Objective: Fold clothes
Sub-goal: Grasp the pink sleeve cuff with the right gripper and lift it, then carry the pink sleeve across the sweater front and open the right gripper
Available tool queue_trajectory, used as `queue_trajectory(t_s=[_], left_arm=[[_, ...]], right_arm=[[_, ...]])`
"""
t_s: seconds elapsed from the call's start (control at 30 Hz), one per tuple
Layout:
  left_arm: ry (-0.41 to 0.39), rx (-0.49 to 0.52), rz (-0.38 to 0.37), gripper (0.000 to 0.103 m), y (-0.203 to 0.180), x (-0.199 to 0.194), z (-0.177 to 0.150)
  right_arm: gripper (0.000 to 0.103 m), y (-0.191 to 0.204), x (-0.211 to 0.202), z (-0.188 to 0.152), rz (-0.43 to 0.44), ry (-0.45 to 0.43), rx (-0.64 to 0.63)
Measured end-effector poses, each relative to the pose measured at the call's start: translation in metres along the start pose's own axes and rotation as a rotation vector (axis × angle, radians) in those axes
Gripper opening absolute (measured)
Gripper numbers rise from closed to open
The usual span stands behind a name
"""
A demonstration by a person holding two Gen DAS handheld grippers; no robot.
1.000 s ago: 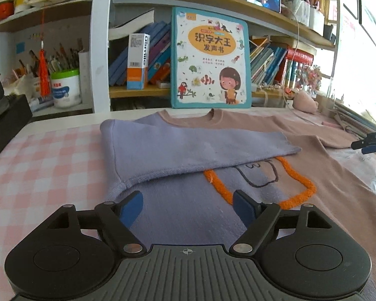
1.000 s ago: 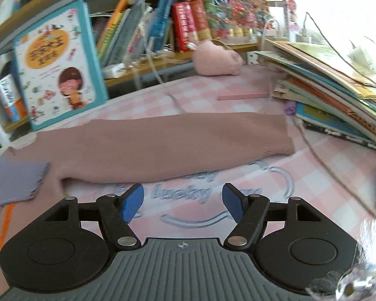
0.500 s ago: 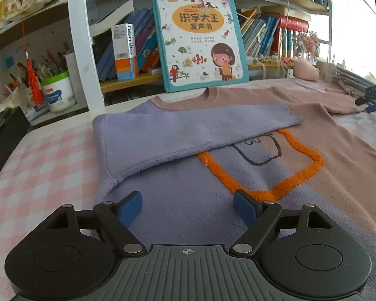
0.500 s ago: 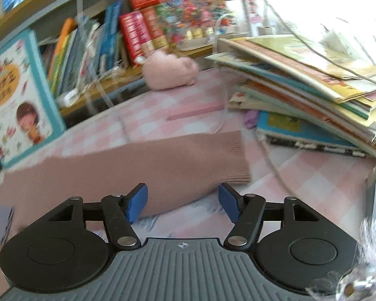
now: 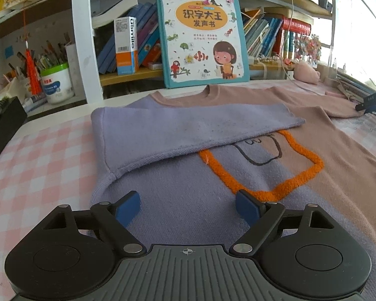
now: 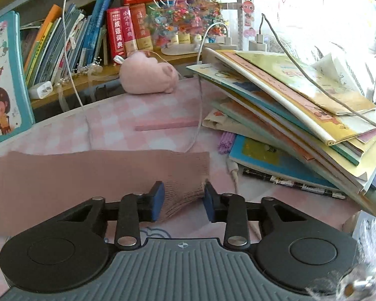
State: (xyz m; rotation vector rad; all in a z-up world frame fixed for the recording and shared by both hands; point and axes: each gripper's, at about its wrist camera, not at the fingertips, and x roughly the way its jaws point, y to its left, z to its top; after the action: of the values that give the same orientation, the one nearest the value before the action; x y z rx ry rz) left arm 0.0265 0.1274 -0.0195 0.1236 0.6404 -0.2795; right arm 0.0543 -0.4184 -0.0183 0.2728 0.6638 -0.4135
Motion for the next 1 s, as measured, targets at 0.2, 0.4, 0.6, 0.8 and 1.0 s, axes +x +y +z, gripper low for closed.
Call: queue_trajectory(t_s=[0.2,0.4,0.6,0.8,1.0], left_arm=[[0.000,0.004,0.005,0.087,-0.001,0.000,0.000],[0.000,0.004,0.005,0.087,-0.001,0.000,0.000],[0.000,0.003,0.005,0.087,-0.001,-0.001,-0.001],[0.000,0.002,0.007,0.088,-0.001,-0.001,-0.001],[0.001,0.000,0.005,0.088,0.000,0.000,0.000]], right_arm=[[0.005,0.009,-0.018,0.012,0.051,-0.007,0.016],[0.005,0.057,-0.079,0.048,0.266,-0.147,-0.007],[0.005,0.144,-0.129,0.074,0.540,-0.240,-0.122],[0.005,0.244,-0.145,0.077,0.778,-0.237,-0.233],[0.005,0.338,-0.145,0.066,0.930,-0.195,-0.329]])
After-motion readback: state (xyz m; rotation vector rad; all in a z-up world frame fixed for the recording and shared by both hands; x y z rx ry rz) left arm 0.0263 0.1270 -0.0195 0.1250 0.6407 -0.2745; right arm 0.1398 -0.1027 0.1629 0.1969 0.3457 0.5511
